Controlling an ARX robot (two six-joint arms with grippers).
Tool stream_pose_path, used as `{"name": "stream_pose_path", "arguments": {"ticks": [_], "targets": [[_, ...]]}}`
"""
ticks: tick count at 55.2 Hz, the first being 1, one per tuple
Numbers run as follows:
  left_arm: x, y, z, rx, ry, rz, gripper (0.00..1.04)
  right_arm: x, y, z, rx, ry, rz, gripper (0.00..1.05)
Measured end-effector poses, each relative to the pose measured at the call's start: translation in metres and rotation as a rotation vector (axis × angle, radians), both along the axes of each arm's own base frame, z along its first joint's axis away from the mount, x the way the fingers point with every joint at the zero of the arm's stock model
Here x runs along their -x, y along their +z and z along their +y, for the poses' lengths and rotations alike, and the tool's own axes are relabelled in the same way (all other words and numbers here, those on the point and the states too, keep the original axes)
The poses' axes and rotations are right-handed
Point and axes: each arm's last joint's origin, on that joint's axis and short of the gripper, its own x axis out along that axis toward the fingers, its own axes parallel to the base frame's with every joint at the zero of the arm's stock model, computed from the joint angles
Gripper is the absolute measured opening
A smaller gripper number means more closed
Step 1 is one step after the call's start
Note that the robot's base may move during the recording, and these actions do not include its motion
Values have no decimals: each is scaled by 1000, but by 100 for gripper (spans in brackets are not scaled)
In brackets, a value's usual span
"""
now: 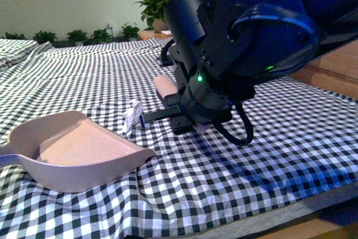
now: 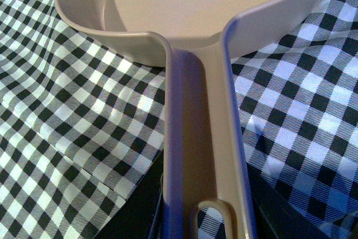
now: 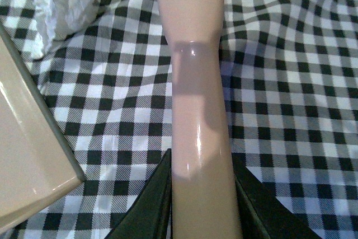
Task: Clean up trash
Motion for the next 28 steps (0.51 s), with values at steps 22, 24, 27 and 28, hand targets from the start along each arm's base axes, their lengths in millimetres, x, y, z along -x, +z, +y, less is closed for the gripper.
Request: {"name": "stream_pose_path", "arguments": {"ticks": [22, 24, 27, 28], "targets": [[0, 0, 0, 0, 0, 0, 28, -4, -19, 25, 3, 28, 32, 22], [0, 0, 0, 0, 0, 0, 28, -2, -20, 28, -4, 38, 49, 22], [0, 0, 0, 0, 0, 0, 28, 2, -21, 32, -24, 57, 81, 22], [0, 0, 0, 0, 0, 0, 28, 3, -21, 33, -25, 59, 85, 22]]}}
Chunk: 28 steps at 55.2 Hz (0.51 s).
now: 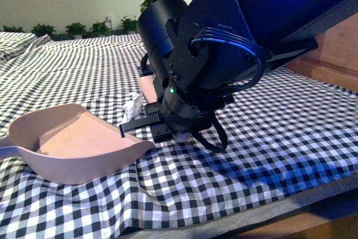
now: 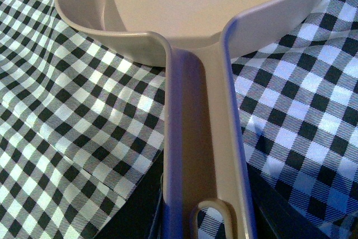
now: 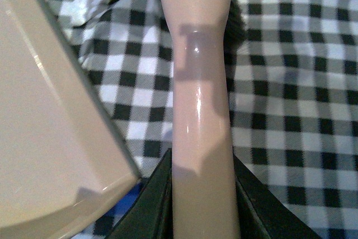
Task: Clean up trash
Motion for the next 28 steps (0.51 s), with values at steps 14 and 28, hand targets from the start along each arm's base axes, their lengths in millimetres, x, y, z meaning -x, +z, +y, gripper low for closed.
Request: {"name": "stream_pose_path", "arguments": {"ticks": [14, 28], "targets": [[0, 0, 0, -1, 0, 0, 28, 18, 14, 8, -103, 64, 69, 22], [0, 0, 0, -1, 0, 0, 28, 41, 41, 4, -196, 167, 89, 22]]}}
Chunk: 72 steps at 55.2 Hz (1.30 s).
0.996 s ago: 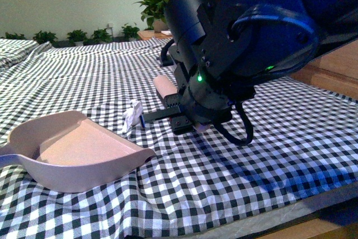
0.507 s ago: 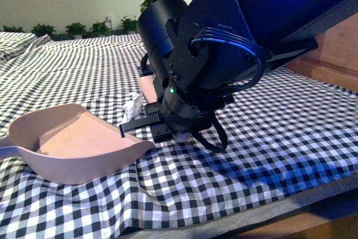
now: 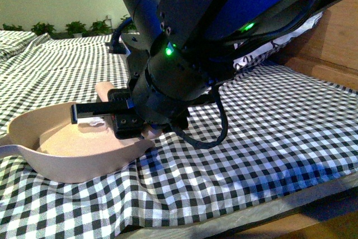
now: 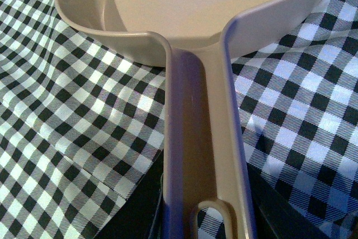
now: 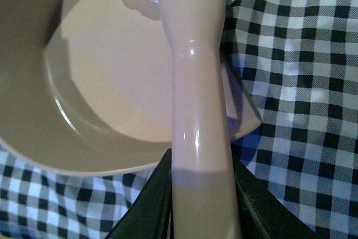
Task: Clean up trash
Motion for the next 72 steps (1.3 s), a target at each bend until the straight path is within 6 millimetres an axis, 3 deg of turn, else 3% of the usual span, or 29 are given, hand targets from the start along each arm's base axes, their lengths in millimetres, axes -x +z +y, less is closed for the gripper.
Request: {"name": "stream_pose_path", "arguments": {"ticks": [11, 31, 56, 63, 72], "targets": [[0, 0, 0, 0, 0, 0, 28, 5, 11, -8, -13, 18, -4, 22], [0, 0, 0, 0, 0, 0, 28, -8, 25, -37, -28, -75, -78, 22], [0, 0, 0, 0, 0, 0, 28, -32, 43, -111, -34, -330, -179, 22], [0, 0, 0, 0, 0, 0, 28, -28, 52, -125, -43, -357, -207, 22], [0, 0, 0, 0, 0, 0, 28, -8, 73, -151, -64, -382, -254, 22]]}}
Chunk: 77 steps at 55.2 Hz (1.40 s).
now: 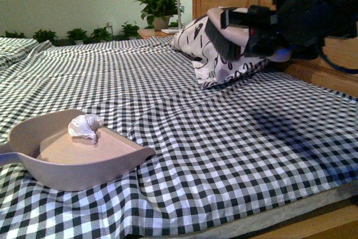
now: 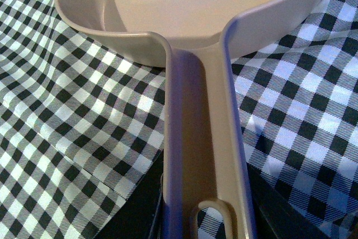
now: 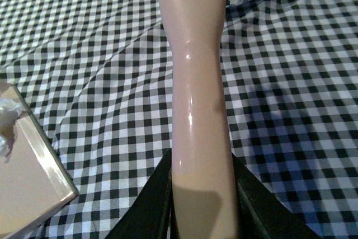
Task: Clean up trash
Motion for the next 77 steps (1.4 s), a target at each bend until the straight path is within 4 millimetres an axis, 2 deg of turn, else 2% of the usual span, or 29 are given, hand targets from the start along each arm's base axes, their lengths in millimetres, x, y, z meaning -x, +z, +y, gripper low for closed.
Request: {"name": "stream_pose_path", "arguments": {"ticks": [16, 19, 22, 25, 33, 51, 67, 77], "targets": [[0, 0, 0, 0, 0, 0, 28, 37, 29, -59, -27, -92, -74, 22], [0, 0, 0, 0, 0, 0, 28, 57, 37, -77, -49, -96, -85, 22], [0, 0, 0, 0, 0, 0, 28, 71, 42, -87, -65, -88, -93, 22], [0, 0, 0, 0, 0, 0, 28, 97, 52, -100, -100, -77, -114, 22], [0, 0, 0, 0, 0, 0, 28, 145, 63, -119, -121, -111, -157, 22], [0, 0, 0, 0, 0, 0, 28, 217, 40, -119, -97, -184, -193, 22], [0, 0, 0, 0, 0, 0, 28, 242, 6, -123, -173, -265, -132, 22], [0, 0, 0, 0, 0, 0, 28, 248, -4, -122, -194, -267, -116, 22]]}}
